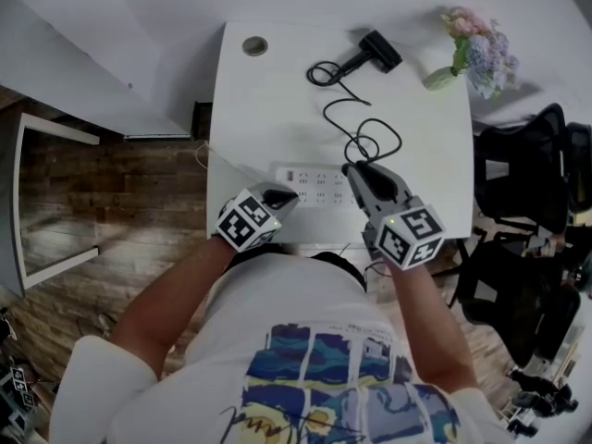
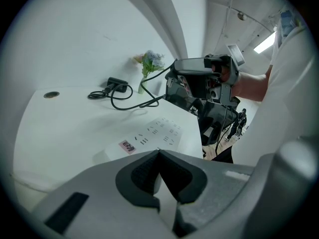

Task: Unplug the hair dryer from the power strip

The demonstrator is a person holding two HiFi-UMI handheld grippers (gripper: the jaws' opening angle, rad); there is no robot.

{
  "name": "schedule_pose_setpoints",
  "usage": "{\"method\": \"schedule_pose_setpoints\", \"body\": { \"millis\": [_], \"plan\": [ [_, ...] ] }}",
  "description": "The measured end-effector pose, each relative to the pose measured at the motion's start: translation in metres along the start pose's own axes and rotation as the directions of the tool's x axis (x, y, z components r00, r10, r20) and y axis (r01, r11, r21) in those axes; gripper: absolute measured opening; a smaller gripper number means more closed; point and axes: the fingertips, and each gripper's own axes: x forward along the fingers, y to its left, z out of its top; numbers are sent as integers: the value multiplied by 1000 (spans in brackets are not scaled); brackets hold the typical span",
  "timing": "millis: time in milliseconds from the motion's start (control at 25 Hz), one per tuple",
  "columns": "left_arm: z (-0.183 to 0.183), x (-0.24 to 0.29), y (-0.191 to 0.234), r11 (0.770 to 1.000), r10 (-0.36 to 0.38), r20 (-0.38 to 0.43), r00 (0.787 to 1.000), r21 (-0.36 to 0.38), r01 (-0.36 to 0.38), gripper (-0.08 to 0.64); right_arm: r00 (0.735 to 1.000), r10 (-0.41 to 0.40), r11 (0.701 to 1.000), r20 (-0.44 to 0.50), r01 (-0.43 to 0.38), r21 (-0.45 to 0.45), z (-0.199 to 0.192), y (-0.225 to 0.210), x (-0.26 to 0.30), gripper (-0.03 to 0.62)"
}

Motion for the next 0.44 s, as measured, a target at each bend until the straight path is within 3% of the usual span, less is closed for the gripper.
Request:
{"method": "schedule_pose_setpoints", "body": {
  "millis": [440],
  "plan": [
    [0,0,0,1000,4,6,1000,2,-4,0,1000,-19,1000,7,19,9,-5,-6,-8,58]
  ]
}}
